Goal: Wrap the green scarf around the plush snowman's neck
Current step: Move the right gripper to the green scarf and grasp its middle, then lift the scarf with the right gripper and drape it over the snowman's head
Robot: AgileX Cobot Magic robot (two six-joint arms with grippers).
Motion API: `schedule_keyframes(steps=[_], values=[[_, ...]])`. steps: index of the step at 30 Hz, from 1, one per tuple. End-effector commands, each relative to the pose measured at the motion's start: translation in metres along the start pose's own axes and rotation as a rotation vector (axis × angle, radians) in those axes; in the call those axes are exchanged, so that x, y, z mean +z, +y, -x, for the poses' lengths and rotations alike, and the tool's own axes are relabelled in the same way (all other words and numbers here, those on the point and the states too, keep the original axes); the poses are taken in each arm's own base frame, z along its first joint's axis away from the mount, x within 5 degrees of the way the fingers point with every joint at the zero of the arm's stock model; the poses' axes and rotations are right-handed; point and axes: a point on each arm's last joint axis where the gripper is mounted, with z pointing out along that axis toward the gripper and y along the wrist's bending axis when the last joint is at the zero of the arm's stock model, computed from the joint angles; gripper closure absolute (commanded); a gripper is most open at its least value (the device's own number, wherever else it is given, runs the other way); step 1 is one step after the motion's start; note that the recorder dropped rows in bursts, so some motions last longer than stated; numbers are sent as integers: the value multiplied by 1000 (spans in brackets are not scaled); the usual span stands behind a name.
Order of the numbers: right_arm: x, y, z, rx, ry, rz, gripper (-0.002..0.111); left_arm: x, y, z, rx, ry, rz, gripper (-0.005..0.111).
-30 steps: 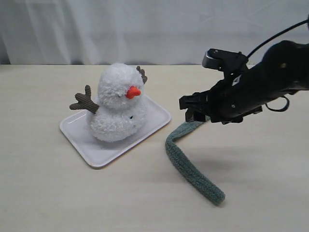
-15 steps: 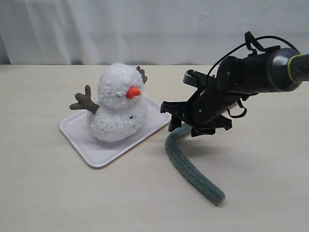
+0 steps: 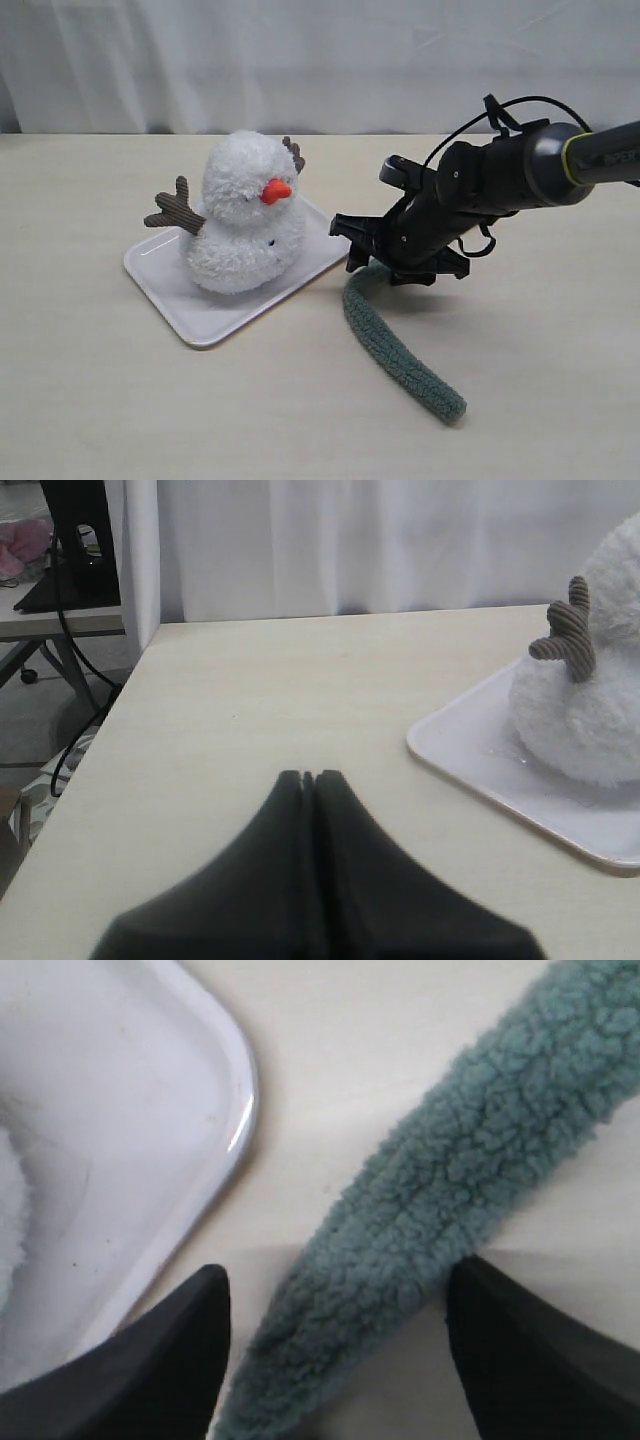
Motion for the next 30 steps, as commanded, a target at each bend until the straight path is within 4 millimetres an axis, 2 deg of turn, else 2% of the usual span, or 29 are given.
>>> schedule_keyframes(steps=[1,7,11,16,19,23,30], values=[[9,-2,2,22,-26,1,49,0,0,1,-3,-15,-4,107],[19,-7,-4,26,19,-23,51,0,0,1,-3,-15,-4,107],[19,-11,-5,11,53,-45,71,0,0,1,-3,-15,-4,107],[17,-21,-9,-125,115,-135,104,0,0,1,-3,-15,-4,107],[13,-22,-10,-165,130,-161,104,0,0,1,-3,-15,-4,107],[-6,-15,-5,-200,100,-146,104,0,0,1,-3,-15,-4,107],[-71,13,0,-357,8,-71,104,0,0,1,-3,-15,-4,107]])
